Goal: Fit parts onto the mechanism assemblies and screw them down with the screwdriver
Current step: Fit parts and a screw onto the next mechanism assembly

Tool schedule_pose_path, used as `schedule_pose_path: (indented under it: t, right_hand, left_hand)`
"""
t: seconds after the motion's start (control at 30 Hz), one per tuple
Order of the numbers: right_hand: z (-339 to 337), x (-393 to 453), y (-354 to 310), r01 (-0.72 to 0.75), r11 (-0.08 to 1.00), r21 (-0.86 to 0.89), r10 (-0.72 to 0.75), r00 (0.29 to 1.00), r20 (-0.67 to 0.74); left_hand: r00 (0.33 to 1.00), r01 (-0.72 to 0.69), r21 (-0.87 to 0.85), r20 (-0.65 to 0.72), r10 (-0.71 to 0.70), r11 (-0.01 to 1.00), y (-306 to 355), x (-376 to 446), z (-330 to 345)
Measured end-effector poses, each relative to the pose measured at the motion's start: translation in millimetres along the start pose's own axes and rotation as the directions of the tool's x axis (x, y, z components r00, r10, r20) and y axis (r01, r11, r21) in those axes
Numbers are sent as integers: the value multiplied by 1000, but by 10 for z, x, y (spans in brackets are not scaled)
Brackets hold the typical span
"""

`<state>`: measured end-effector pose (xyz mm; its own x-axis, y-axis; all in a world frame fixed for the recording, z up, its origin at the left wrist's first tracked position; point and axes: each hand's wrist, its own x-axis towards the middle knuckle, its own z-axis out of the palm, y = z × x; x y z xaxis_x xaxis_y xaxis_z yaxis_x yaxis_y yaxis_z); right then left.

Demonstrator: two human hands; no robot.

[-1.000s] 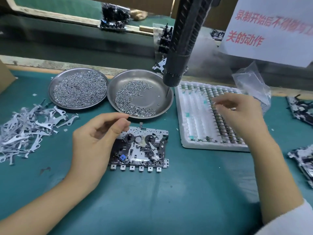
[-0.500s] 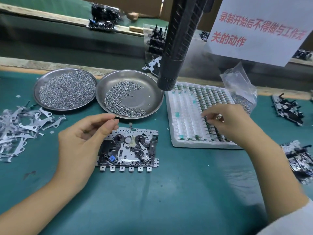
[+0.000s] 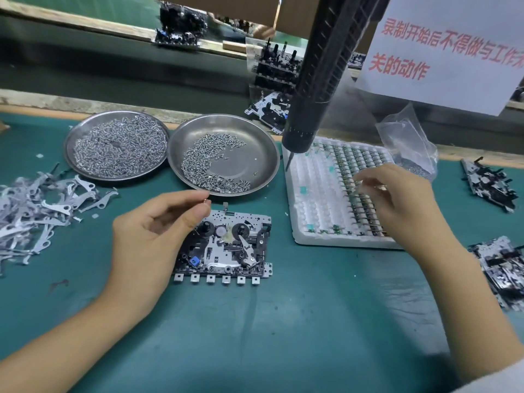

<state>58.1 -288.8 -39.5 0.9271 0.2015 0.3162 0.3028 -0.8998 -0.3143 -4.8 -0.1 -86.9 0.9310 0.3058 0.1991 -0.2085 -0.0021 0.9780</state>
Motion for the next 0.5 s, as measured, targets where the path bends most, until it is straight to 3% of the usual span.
schedule_pose_path:
  t: [0.07, 0.13, 0.2, 0.3, 0.5]
  right_hand:
    - [-41, -14, -159, -97, 934, 343, 94, 995, 24]
    - [-20, -46, -410, -169, 734, 658, 108, 985, 134]
    - [90, -96, -656, -228, 529, 817, 77, 972, 221]
    - [316, -130, -944, -317, 307, 897, 68, 948, 312]
    - [566, -177, -1183, -357, 188, 915, 37, 933, 357]
  left_hand:
    - [1000, -15, 15, 10, 15, 1000, 0, -8, 9]
    - [999, -26, 19, 30, 25, 999, 5, -20, 19]
    - [998, -37, 21, 59, 35, 999, 13, -32, 24]
    - [995, -48, 20, 90, 46, 999, 26, -41, 26]
    - [990, -55, -15, 130, 57, 998, 16, -34, 29]
